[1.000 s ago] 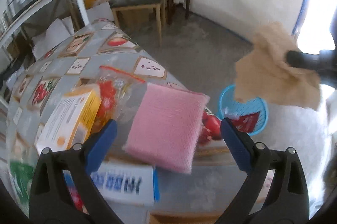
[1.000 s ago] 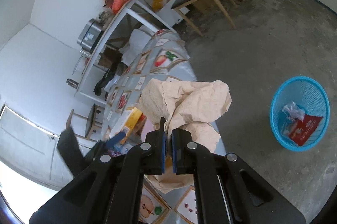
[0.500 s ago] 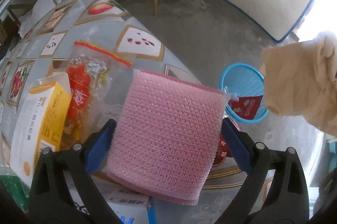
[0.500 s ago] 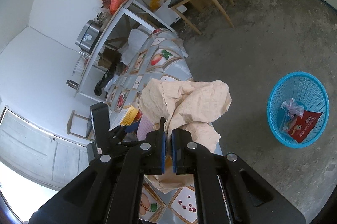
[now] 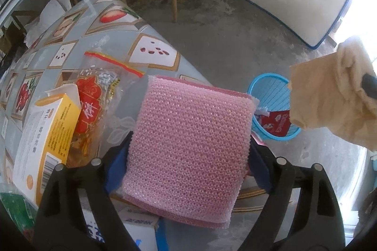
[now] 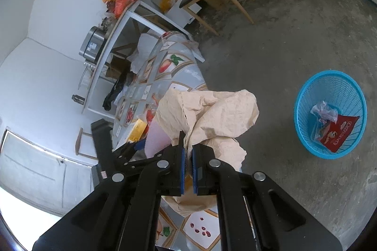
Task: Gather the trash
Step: 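Carry the sponge and paper over the wastebasket and open both tools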
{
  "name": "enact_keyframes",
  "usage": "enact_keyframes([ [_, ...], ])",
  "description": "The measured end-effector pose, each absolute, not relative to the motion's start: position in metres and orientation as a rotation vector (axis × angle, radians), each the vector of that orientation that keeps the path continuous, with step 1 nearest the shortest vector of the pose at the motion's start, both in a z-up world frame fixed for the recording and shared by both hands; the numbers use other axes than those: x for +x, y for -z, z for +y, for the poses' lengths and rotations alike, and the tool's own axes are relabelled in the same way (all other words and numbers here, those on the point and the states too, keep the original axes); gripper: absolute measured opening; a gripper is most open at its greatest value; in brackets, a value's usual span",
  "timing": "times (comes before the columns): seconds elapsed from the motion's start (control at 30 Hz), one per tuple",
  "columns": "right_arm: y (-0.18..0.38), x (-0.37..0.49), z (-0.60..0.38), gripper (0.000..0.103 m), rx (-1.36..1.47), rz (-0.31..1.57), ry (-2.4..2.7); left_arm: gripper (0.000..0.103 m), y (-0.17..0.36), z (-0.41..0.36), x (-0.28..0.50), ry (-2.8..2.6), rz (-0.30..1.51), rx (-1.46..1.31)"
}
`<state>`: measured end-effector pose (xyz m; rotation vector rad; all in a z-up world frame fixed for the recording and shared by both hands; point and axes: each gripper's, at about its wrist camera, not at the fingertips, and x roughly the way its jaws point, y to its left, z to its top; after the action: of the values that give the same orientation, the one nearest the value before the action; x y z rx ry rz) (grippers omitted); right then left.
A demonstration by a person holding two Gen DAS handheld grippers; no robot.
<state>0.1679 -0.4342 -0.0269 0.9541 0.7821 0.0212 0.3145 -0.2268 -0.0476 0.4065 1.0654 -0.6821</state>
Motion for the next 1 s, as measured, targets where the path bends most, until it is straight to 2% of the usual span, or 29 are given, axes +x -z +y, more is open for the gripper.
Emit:
enact_keyframes([
  [0.3, 0.047, 0.140, -0.474, 0.005, 1.001, 0.738, 0.130, 0.083, 0.007, -0.246, 0.288, 0.785, 0.975, 0.376],
  [0.43, 0.077, 0.120, -0.505, 0.005, 1.087, 0.741, 0.224, 0.083, 0.001, -0.279, 0.274, 0.908, 1.011, 0.333],
  [0.57, 0.118, 0.099, -0.533, 0.005, 1.206, 0.748, 0.289, 0.083, 0.017, -0.319, 0.269, 1.033, 1.132, 0.242],
  [0.77, 0.189, 0.079, -0.577, 0.008, 1.388, 0.757, 0.366, 0.083, 0.072, -0.385, 0.273, 1.060, 1.353, 0.134],
  [0.87, 0.215, 0.080, -0.591, 0.009, 1.421, 0.759, 0.403, 0.085, 0.092, -0.407, 0.281, 1.012, 1.385, 0.080],
  [0.93, 0.236, 0.080, -0.602, 0.018, 1.448, 0.758, 0.436, 0.088, 0.103, -0.420, 0.286, 0.988, 1.404, 0.008],
  [1.0, 0.258, 0.081, -0.611, 0.047, 1.465, 0.759, 0.464, 0.090, 0.113, -0.427, 0.291, 0.977, 1.421, -0.040],
])
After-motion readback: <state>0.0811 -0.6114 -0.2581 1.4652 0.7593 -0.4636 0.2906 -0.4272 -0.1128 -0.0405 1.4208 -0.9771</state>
